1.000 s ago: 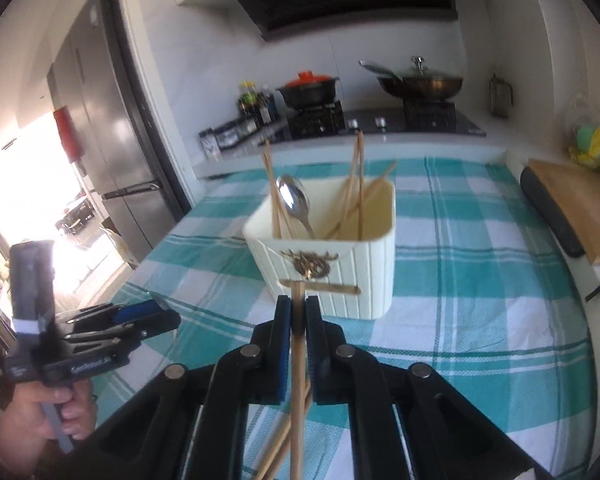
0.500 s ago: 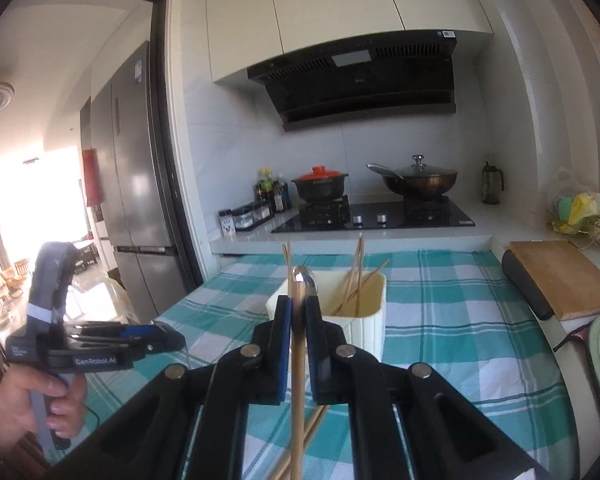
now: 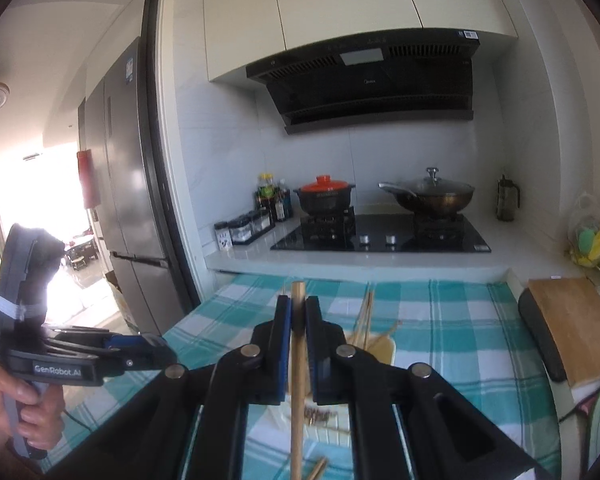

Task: Organize utensils
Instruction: 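Lift the spoon and chopsticks and lower them into the cream caddy, then open both tools to release the spoon and chopsticks into the caddy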

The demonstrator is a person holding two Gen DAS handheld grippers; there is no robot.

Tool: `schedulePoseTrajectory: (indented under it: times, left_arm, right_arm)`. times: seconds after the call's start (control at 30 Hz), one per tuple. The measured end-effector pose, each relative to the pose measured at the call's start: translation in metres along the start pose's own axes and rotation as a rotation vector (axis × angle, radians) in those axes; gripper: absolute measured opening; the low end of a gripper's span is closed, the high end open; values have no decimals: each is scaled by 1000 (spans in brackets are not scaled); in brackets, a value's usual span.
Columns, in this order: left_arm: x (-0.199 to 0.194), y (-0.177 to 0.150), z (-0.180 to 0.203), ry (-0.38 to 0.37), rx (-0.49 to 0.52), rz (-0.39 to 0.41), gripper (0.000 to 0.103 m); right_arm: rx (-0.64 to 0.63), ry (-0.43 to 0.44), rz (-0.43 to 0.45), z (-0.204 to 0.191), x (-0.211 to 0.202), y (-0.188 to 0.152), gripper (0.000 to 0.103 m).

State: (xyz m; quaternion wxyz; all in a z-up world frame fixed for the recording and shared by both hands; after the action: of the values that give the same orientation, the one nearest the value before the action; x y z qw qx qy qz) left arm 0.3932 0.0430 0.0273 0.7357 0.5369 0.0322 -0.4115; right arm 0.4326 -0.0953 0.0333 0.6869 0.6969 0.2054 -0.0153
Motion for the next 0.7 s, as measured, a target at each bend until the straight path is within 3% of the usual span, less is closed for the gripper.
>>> schedulePoseTrajectory:
  times: [0.17, 0.33, 0.5, 0.7]
  left_arm:
    - [17, 54, -3, 36, 50, 58, 36]
    - [58, 62, -31, 71, 26, 52, 35]
    - [98, 41, -59, 89, -23, -30, 36]
    - [124, 9, -73, 133, -41, -125, 38]
  right_arm:
    - [-2, -35, 110, 2, 47, 46, 7]
    - [-18, -87, 143, 10, 92, 44, 7]
    - [-32, -87, 37, 20, 125, 0, 7]
    - [-32, -58, -154, 33, 138, -53, 11]
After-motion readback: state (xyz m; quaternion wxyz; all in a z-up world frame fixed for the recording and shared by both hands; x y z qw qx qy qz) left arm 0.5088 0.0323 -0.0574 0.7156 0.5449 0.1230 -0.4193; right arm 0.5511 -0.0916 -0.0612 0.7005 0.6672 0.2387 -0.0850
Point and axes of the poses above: each gripper's, at about its wrist camera, not at the fingertips, and x roughly the way its jaws point, z to its right, y to its top, the point moved 8 cm from there along x, roughly the way its jaws point, and after that the axes turned 14 degrees about -y, right-handed, at the moved point
